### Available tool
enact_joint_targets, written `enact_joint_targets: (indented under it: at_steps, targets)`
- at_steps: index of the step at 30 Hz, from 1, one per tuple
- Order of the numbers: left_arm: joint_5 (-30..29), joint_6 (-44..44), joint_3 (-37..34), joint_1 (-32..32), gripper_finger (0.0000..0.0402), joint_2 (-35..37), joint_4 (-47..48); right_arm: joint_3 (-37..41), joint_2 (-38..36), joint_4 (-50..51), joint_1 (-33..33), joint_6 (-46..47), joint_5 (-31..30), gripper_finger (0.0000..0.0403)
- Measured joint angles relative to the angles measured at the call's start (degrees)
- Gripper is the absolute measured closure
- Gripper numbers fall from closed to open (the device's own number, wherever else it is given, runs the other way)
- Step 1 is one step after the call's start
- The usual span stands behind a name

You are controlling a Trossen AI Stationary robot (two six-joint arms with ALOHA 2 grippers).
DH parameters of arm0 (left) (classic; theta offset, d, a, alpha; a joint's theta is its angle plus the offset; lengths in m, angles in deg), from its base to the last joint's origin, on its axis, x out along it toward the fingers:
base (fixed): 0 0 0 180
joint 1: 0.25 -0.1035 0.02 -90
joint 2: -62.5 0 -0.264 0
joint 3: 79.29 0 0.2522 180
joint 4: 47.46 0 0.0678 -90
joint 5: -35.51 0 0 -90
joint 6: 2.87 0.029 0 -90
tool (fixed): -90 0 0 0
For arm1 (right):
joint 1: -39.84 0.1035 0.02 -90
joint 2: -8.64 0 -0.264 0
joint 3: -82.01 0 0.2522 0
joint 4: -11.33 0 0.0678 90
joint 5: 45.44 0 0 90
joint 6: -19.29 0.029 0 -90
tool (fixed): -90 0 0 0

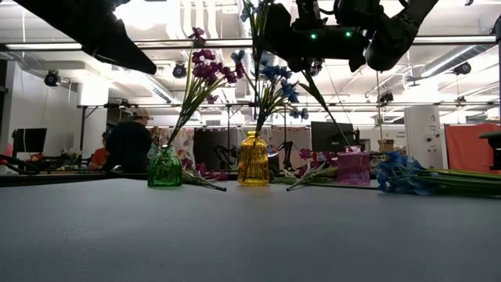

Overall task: Sort flowers into vase by color
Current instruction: Put the left blue flowers into the yellow flower vase

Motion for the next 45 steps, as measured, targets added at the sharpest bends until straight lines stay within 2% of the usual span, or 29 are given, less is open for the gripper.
enact_joint_targets:
  at_steps: [26,35,45]
  targets:
    - [0.0,-1.8,0.0,0.0,0.0242,0.0,0.0,0.0,0.0,0.2,-1.9,1.2,-0.5,0.0385]
    - [0.0,-1.8,0.0,0.0,0.0242,0.0,-0.1,-1.3,3.2,0.1,-1.8,0.8,-0.3,0.0385]
    - [-1.5,-1.7,0.0,0.0,0.0242,0.0,-0.1,-1.4,3.2,1.6,-1.8,0.6,-0.3,0.0385]
